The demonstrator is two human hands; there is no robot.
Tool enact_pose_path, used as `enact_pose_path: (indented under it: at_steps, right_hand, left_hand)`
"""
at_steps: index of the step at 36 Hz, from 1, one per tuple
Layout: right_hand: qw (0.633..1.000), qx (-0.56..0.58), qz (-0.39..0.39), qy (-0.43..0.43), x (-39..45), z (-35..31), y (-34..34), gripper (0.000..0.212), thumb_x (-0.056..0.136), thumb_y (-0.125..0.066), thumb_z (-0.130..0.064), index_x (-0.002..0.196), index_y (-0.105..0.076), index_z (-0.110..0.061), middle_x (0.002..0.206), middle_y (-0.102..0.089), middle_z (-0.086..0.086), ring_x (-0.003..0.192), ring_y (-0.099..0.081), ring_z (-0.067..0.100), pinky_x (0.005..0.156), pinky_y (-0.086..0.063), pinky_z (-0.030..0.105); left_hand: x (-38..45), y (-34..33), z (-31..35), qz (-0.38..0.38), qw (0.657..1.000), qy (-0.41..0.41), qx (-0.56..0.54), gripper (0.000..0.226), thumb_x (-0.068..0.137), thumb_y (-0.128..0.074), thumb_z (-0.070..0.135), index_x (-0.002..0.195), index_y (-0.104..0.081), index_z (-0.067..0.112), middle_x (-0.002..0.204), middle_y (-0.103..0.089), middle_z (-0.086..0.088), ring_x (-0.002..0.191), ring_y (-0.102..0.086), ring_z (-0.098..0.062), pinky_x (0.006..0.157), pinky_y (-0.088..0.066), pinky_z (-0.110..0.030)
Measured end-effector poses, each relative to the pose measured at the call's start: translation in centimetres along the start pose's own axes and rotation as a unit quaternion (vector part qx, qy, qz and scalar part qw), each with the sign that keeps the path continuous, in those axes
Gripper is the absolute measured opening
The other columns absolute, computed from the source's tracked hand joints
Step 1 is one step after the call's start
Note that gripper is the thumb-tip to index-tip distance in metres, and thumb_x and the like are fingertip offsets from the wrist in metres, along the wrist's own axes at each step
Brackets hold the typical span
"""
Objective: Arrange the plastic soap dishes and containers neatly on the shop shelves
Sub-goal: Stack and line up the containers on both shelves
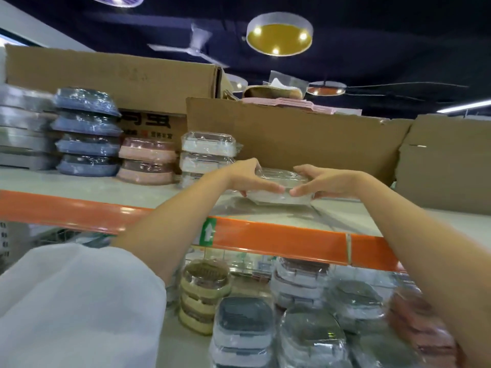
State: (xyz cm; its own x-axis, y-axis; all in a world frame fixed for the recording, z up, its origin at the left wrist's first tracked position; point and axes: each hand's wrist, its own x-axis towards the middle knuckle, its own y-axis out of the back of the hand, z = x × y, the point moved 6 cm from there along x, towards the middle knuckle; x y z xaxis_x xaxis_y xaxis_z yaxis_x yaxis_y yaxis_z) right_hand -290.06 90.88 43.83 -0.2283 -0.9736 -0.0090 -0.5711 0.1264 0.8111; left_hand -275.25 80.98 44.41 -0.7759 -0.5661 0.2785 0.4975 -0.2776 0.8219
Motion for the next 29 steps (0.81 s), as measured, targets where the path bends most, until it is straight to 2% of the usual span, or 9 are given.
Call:
enact_pose_path:
  at_steps: [3, 5, 7, 9, 13, 15, 21, 25, 29]
  right_hand:
    - [0.999, -0.041, 0.025, -0.005, 0.5, 0.4, -0.2, 0.094, 0.080, -0.073, -0.041, 0.152, -0.020, -0.014, 0.150, -0.031, 0.002, 0.119, -0.043, 0.013, 0.084, -0.043, 0.018]
    - [0.997, -0.065, 0.043, -0.011, 0.9, 0.2, 0.0, 0.092, 0.077, -0.074, -0.046, 0.149, -0.028, -0.013, 0.141, -0.041, 0.002, 0.113, -0.051, 0.014, 0.086, -0.045, 0.022]
    - [0.995, -0.087, 0.052, -0.023, 1.3, 0.1, 0.3, 0.093, 0.075, -0.074, -0.049, 0.148, -0.031, -0.011, 0.138, -0.044, 0.003, 0.110, -0.054, 0.017, 0.093, -0.047, 0.029]
    - [0.993, -0.093, 0.053, -0.039, 1.7, 0.1, 0.6, 0.095, 0.077, -0.073, -0.049, 0.150, -0.027, -0.009, 0.146, -0.039, 0.006, 0.112, -0.054, 0.021, 0.103, -0.043, 0.036]
    - [0.993, -0.094, 0.061, -0.046, 3.1, -0.6, 0.1, 0.094, 0.081, -0.070, -0.048, 0.151, -0.022, -0.008, 0.153, -0.031, 0.006, 0.112, -0.054, 0.023, 0.099, -0.042, 0.032]
    - [0.993, -0.085, 0.053, -0.056, 3.8, -0.3, -0.5, 0.096, 0.081, -0.070, -0.049, 0.153, -0.019, -0.009, 0.155, -0.029, 0.006, 0.121, -0.052, 0.025, 0.106, -0.039, 0.034]
    - [0.995, -0.061, 0.058, -0.059, 4.2, 1.4, -0.5, 0.096, 0.082, -0.069, -0.051, 0.154, -0.017, -0.015, 0.158, -0.023, 0.001, 0.134, -0.041, 0.022, 0.115, -0.030, 0.038]
    - [0.988, -0.116, 0.072, -0.065, 3.9, 1.6, -0.4, 0.090, 0.086, -0.059, -0.056, 0.154, -0.016, -0.015, 0.159, -0.021, 0.002, 0.143, -0.028, 0.023, 0.118, -0.023, 0.041]
    - [0.979, -0.171, 0.091, -0.068, 3.8, 1.6, -0.3, 0.079, 0.094, -0.049, -0.052, 0.154, -0.016, -0.012, 0.159, -0.021, 0.003, 0.145, -0.022, 0.022, 0.118, -0.019, 0.037]
  left_hand:
    - [0.1, 0.2, -0.3, 0.026, 0.999, -0.005, 0.030, 0.088, 0.069, -0.073, 0.060, 0.132, -0.039, 0.010, 0.119, -0.049, -0.001, 0.100, -0.056, -0.016, 0.075, -0.053, -0.028]
    - [-0.2, 0.8, -0.8, 0.051, 0.997, -0.016, 0.063, 0.094, 0.069, -0.072, 0.062, 0.138, -0.037, 0.009, 0.129, -0.047, -0.003, 0.112, -0.053, -0.019, 0.088, -0.049, -0.031]
    - [-0.7, 1.3, -1.4, 0.071, 0.992, -0.026, 0.099, 0.087, 0.072, -0.072, 0.059, 0.136, -0.041, 0.009, 0.130, -0.047, -0.004, 0.118, -0.049, -0.020, 0.094, -0.042, -0.030]
    - [-0.9, 1.8, -2.1, 0.081, 0.988, -0.034, 0.125, 0.068, 0.076, -0.073, 0.051, 0.124, -0.051, 0.008, 0.123, -0.053, -0.006, 0.114, -0.051, -0.021, 0.094, -0.042, -0.031]
    - [-1.3, 2.5, -2.8, 0.098, 0.980, -0.048, 0.168, 0.029, 0.083, -0.071, 0.035, 0.097, -0.066, 0.010, 0.104, -0.062, -0.005, 0.100, -0.057, -0.021, 0.086, -0.047, -0.033]
    - [-1.4, 2.2, -2.8, 0.091, 0.980, -0.055, 0.170, 0.016, 0.082, -0.069, 0.029, 0.089, -0.067, 0.015, 0.098, -0.065, 0.000, 0.097, -0.060, -0.018, 0.084, -0.049, -0.032]
    - [-1.3, 1.3, -2.1, 0.067, 0.980, -0.066, 0.177, 0.014, 0.084, -0.067, 0.024, 0.095, -0.070, 0.016, 0.096, -0.068, 0.002, 0.092, -0.059, -0.014, 0.083, -0.050, -0.030]
    - [-1.3, 1.1, -1.9, 0.068, 0.979, -0.061, 0.184, 0.013, 0.085, -0.066, 0.023, 0.095, -0.068, 0.015, 0.098, -0.067, 0.000, 0.095, -0.060, -0.017, 0.083, -0.049, -0.030]
    - [-1.4, 0.9, -2.1, 0.058, 0.978, -0.055, 0.191, 0.013, 0.085, -0.066, 0.023, 0.093, -0.068, 0.014, 0.100, -0.068, -0.002, 0.095, -0.060, -0.018, 0.080, -0.049, -0.028]
